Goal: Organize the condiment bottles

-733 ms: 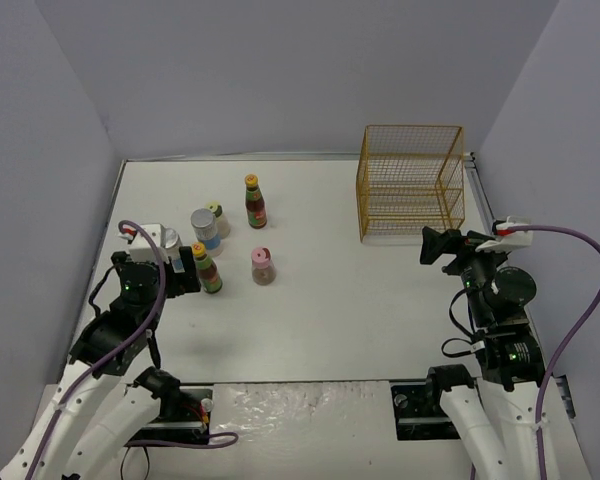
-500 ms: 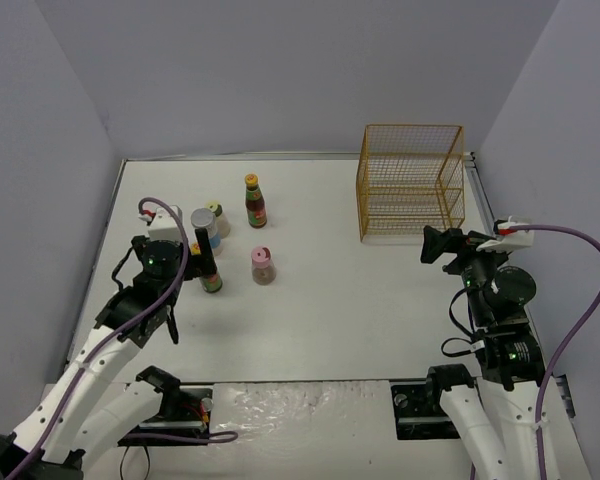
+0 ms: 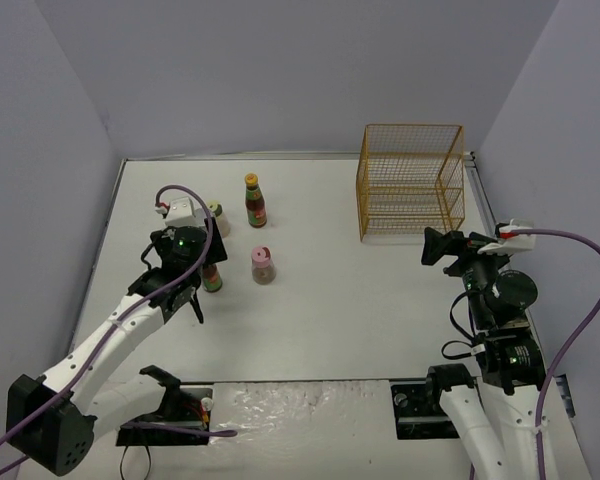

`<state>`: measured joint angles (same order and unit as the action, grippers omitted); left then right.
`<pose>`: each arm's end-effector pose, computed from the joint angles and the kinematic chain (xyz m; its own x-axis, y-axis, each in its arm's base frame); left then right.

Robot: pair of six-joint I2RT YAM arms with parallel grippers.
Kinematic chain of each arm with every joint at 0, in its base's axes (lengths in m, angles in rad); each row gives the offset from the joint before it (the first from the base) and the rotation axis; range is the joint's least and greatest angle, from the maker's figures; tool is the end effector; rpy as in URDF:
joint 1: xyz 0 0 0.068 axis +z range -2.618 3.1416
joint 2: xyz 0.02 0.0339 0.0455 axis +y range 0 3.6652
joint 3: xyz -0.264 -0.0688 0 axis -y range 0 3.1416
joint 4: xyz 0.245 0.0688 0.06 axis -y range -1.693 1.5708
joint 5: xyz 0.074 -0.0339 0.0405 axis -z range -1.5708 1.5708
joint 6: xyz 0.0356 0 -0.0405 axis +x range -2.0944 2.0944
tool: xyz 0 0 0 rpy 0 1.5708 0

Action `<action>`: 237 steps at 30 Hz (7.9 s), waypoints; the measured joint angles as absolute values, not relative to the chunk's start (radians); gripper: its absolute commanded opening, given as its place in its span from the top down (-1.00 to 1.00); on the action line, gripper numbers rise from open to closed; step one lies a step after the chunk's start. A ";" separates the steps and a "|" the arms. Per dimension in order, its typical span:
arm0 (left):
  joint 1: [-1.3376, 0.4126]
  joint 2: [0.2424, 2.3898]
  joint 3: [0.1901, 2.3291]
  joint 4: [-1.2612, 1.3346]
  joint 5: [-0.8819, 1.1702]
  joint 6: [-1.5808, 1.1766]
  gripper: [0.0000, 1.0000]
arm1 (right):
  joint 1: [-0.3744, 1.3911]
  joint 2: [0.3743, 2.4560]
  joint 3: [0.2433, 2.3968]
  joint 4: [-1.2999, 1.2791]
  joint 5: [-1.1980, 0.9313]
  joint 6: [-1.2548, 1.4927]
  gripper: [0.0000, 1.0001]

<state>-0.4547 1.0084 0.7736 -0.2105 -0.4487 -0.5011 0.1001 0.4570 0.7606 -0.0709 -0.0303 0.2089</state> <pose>0.2109 -0.0859 0.2925 -0.3605 -0.3055 -0.8813 -0.1473 0.9516 -0.2697 0.1049 0.0116 0.3858 0.1977 0.2282 -0.9533 -0.1740 0.9653 0.1950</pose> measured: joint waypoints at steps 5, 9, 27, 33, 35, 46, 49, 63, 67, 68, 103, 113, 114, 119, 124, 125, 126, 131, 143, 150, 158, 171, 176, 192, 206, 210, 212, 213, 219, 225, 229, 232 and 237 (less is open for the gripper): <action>-0.465 1.028 0.744 -0.176 -0.476 -0.527 -0.38 | 0.103 0.440 0.751 -0.071 -0.030 0.209 -1.00; -0.471 1.041 0.707 -0.155 -0.497 -0.539 -0.21 | 0.113 0.429 0.738 -0.072 -0.030 0.209 -1.00; -0.494 1.051 0.698 -0.175 -0.509 -0.543 1.00 | 0.144 0.386 0.714 -0.072 -0.021 0.209 -1.00; -0.500 1.046 0.830 -0.330 -0.449 -0.489 1.00 | 0.146 0.373 0.709 -0.072 -0.021 0.209 -1.00; -0.502 1.051 0.911 -0.371 -0.434 -0.466 1.00 | 0.146 0.373 0.709 -0.072 -0.021 0.209 -1.00; -0.528 1.217 1.405 -0.529 -0.272 -0.398 1.00 | 0.147 0.374 0.709 -0.088 -0.022 0.209 -1.00; -0.582 1.310 1.501 -0.546 -0.240 -0.392 1.00 | 0.147 0.380 0.710 -0.090 -0.022 0.209 -1.00; -0.843 1.735 1.722 -0.453 -0.207 -0.367 1.00 | 0.148 0.461 0.738 -0.105 -0.052 0.256 -1.00; -0.862 1.805 1.722 -0.416 -0.210 -0.366 1.00 | 0.152 0.481 0.743 -0.115 -0.052 0.267 -1.00; -0.865 1.822 1.722 -0.401 -0.210 -0.366 1.00 | 0.152 0.485 0.743 -0.117 -0.053 0.269 -1.00; -0.871 1.720 1.454 -0.178 -0.289 -0.399 -0.94 | 0.173 0.719 0.823 -0.104 -0.103 0.294 -1.00; -0.834 1.409 1.443 -0.307 -0.342 -0.396 -0.94 | 0.382 0.935 0.856 0.040 -0.033 0.228 -1.00; -0.817 1.369 1.406 -0.321 -0.345 -0.396 -0.94 | 0.415 0.957 0.856 0.067 -0.018 0.212 -1.00; -0.684 1.167 1.216 -0.411 -0.358 -0.403 -0.94 | 0.541 1.074 0.830 0.195 0.017 0.152 -1.00; -0.562 0.949 1.049 -0.459 -0.368 -0.403 -0.94 | 0.597 1.177 0.793 0.334 0.047 0.134 -1.00; -0.543 0.914 1.026 -0.469 -0.372 -0.402 -0.94 | 0.604 1.197 0.786 0.360 0.051 0.130 -0.98; -0.531 0.888 1.008 -0.468 -0.376 -0.401 -0.94 | 0.611 1.214 0.781 0.380 0.056 0.127 -0.97; -0.495 0.800 0.921 -0.472 -0.393 -0.387 -0.94 | 0.642 1.301 0.775 0.475 0.082 0.102 -0.77; -0.462 0.744 0.863 -0.490 -0.400 -0.368 -0.94 | 0.651 1.459 0.775 0.590 0.116 0.084 -0.28; -0.438 0.738 0.854 -0.490 -0.397 -0.368 -0.94 | 0.651 1.485 0.772 0.637 0.129 0.077 0.32; -0.423 0.738 0.854 -0.490 -0.390 -0.368 -0.94 | 0.651 1.482 0.777 0.625 0.134 0.063 0.99; -0.418 0.742 0.854 -0.490 -0.378 -0.368 -0.94 | 0.584 1.456 1.221 0.194 0.067 -0.017 1.00; -0.415 0.748 0.854 -0.490 -0.371 -0.368 -0.94 | 0.434 1.456 1.453 0.137 0.017 -0.021 1.00; -0.404 0.773 0.852 -0.491 -0.337 -0.371 -0.94 | 0.064 1.830 1.903 0.079 -0.132 -0.035 1.00; -0.398 0.787 0.852 -0.491 -0.318 -0.371 -0.94 | 0.019 1.928 1.951 0.159 -0.118 -0.032 1.00; -0.398 0.792 0.850 -0.491 -0.315 -0.371 -0.94 | 0.018 1.928 1.951 0.187 -0.087 -0.031 1.00; -0.398 0.793 0.848 -0.490 -0.315 -0.371 -0.94 | 0.016 1.929 1.950 0.194 -0.073 -0.031 1.00; -0.398 0.794 0.846 -0.491 -0.315 -0.371 -0.94 | 0.014 1.929 1.948 0.199 -0.068 -0.031 1.00; -0.398 0.801 0.841 -0.491 -0.314 -0.371 -0.94 | 0.006 1.929 1.886 0.251 -0.039 -0.030 1.00; -0.398 0.808 0.841 -0.491 -0.313 -0.371 -0.94 | -0.021 1.929 1.750 0.297 -0.030 -0.028 1.00; -0.398 0.810 0.841 -0.491 -0.311 -0.371 -0.94 | -0.046 1.929 1.664 0.316 -0.028 -0.028 1.00; -0.397 0.810 0.841 -0.491 -0.311 -0.371 -0.94 | -0.064 1.930 1.620 0.343 -0.032 -0.026 1.00; -0.397 0.810 0.841 -0.491 -0.311 -0.371 -0.94 | -0.079 1.949 1.603 0.362 -0.048 -0.027 1.00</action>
